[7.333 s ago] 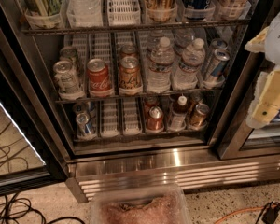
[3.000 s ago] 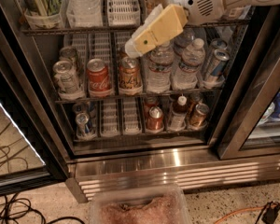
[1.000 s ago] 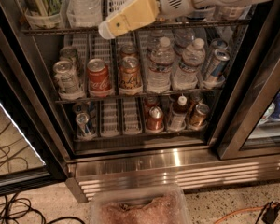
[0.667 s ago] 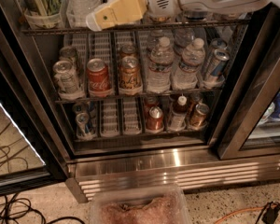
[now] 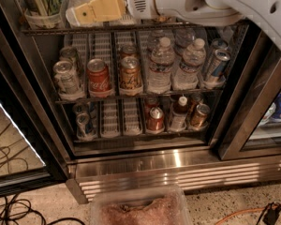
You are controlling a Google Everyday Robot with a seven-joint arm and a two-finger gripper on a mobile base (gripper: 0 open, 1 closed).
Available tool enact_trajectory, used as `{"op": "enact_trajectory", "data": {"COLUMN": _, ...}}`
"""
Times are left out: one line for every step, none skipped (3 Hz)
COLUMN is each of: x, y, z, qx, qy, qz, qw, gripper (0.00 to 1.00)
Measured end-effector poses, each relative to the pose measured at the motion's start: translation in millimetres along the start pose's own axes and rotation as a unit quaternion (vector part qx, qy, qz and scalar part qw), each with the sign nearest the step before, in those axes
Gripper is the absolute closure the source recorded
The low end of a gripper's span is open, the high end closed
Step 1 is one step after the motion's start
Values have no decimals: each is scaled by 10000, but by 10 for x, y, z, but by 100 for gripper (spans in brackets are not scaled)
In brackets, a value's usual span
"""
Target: Pick water bottle from top shelf of fridge
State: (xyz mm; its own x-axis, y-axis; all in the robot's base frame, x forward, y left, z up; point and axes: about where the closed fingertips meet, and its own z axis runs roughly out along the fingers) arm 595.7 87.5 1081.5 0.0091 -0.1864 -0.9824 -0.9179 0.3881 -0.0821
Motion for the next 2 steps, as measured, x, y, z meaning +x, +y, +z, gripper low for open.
{"op": "enact_trajectory", "data": {"x": 49, "y": 1, "z": 125, "qx": 44, "qy": -77, "qz": 63, "qw": 9999, "gripper": 0}}
{"op": "enact_trajectory", "data": {"x": 56, "y": 17, "z": 212, "qx": -9, "qy": -138, "qz": 110, "qw": 9998, "gripper": 0}}
